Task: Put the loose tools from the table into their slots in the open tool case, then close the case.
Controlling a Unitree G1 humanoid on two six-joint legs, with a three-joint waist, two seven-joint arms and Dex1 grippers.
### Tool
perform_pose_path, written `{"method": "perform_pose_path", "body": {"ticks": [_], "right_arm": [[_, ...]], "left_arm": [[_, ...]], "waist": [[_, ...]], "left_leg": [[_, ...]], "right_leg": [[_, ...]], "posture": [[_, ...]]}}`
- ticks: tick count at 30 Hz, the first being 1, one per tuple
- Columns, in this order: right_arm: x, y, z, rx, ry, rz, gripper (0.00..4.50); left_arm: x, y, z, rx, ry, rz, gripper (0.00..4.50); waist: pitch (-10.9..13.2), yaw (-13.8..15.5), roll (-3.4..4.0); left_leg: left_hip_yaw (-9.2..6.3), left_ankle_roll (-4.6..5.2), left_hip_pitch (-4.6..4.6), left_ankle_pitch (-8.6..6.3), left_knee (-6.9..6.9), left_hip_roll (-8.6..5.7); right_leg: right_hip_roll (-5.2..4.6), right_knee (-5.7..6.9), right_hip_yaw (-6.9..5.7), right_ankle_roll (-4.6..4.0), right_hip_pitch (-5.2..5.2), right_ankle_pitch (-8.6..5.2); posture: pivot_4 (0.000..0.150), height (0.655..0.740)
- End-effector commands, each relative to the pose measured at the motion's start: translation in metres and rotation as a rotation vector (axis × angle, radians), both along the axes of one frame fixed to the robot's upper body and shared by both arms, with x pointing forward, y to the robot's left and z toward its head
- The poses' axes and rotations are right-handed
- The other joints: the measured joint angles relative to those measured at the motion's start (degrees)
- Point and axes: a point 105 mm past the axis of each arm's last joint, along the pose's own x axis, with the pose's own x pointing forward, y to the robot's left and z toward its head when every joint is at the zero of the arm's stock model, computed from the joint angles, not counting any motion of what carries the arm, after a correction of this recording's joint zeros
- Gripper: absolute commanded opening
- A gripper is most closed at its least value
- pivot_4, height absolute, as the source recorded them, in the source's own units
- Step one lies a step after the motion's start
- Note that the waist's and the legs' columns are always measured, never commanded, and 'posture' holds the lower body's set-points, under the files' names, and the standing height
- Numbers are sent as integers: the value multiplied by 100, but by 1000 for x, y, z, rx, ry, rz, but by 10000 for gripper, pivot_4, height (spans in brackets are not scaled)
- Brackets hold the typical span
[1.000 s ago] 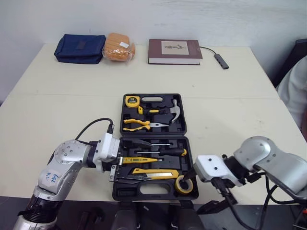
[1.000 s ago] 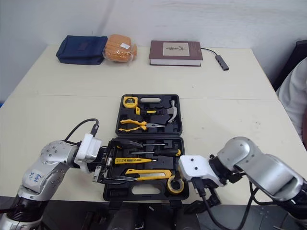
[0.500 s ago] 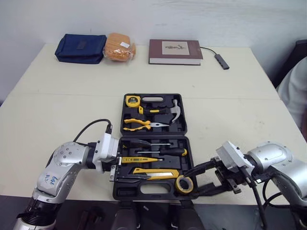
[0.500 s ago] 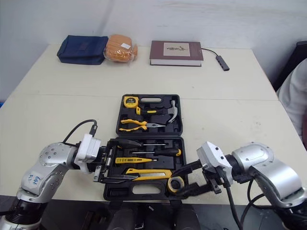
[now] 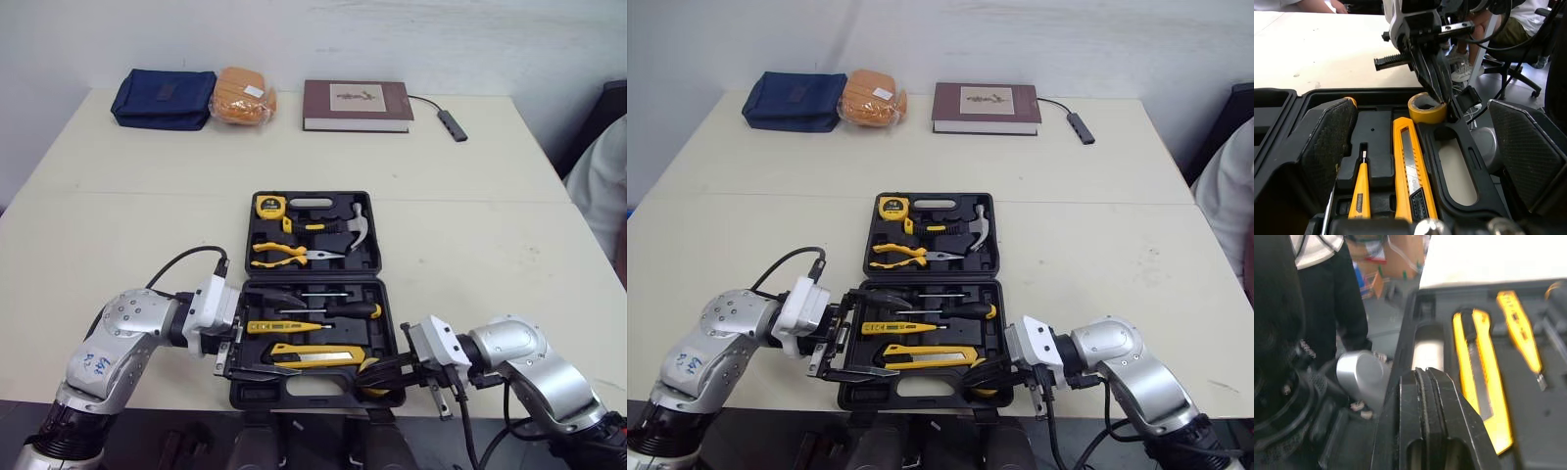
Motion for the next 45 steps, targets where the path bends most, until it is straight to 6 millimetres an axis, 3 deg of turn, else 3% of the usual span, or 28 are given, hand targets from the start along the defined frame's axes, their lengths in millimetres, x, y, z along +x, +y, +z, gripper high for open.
{"method": "perform_pose_path", "body": {"ticks": [1,6,14,17,21,26,29,31,35,38,40,45], "right_arm": [[2,0,-7,-15,-15,-19,1347],[0,-15,-44,-185,-34,-13,1347],[0,-29,-69,-272,-39,-36,1347],[1,-31,-69,-227,19,-77,1347],[-1,-27,-55,-106,85,-76,1347],[2,-20,-9,40,109,-89,1347],[21,-30,33,104,32,-209,1347],[33,-41,50,143,21,-324,1347],[55,-67,62,144,-87,-506,1347],[72,-92,52,91,-164,-649,0],[81,-102,35,16,-198,-695,0],[94,-99,6,-52,-195,-705,0]], "left_arm": [[-6,-1,7,-9,-36,-19,45000],[-7,2,4,12,-32,-12,45000],[-2,7,4,18,-40,21,45000],[0,9,3,19,-17,40,45000],[2,13,0,28,3,57,45000],[11,23,1,17,9,147,45000],[26,44,2,-15,9,324,45000],[36,58,4,-46,0,435,45000],[54,92,3,-87,-58,657,45000],[65,113,-3,-84,-94,803,36348],[69,119,-14,-54,-70,844,27432],[73,116,-36,-4,-17,868,4357]], "waist": [[0,0,0],[-1,-2,-1],[-23,-6,-33],[-30,-5,-41],[-32,2,-43],[-21,59,-26],[-1,56,6],[3,31,9],[3,41,8],[3,44,7],[3,41,7],[4,-3,6]], "left_leg": [[0,0,0,0,0,0],[0,0,4,0,0,0],[-2,-2,24,-2,-4,3],[-3,0,30,-8,-5,6],[-7,-14,32,-31,-3,6],[-10,-6,17,-33,0,4],[-10,20,1,-17,2,3],[-10,20,2,-16,-4,5],[-15,17,2,-16,-8,8],[-9,19,0,-18,-8,5],[0,20,0,-18,-6,0],[9,18,1,-14,-5,-4]], "right_leg": [[0,0,0,0,0,0],[0,0,0,0,4,0],[0,0,3,-1,19,-1],[0,0,3,-3,25,-1],[-2,-1,2,-5,30,-2],[-10,-5,1,-5,20,-2],[-11,-4,2,-4,3,-1],[-8,-1,0,-5,-1,-2],[-5,1,-9,-10,-2,-5],[-5,-3,-8,-9,-1,-4],[-6,-3,-5,-4,-2,-2],[-7,0,0,1,-5,1]], "posture": [[1500,7400],[1500,7400],[1500,7400],[1500,7400],[1500,7400],[1500,7400],[1500,7400],[1500,7400],[1500,7400],[1500,7400],[1500,7400],[1500,7400]]}}
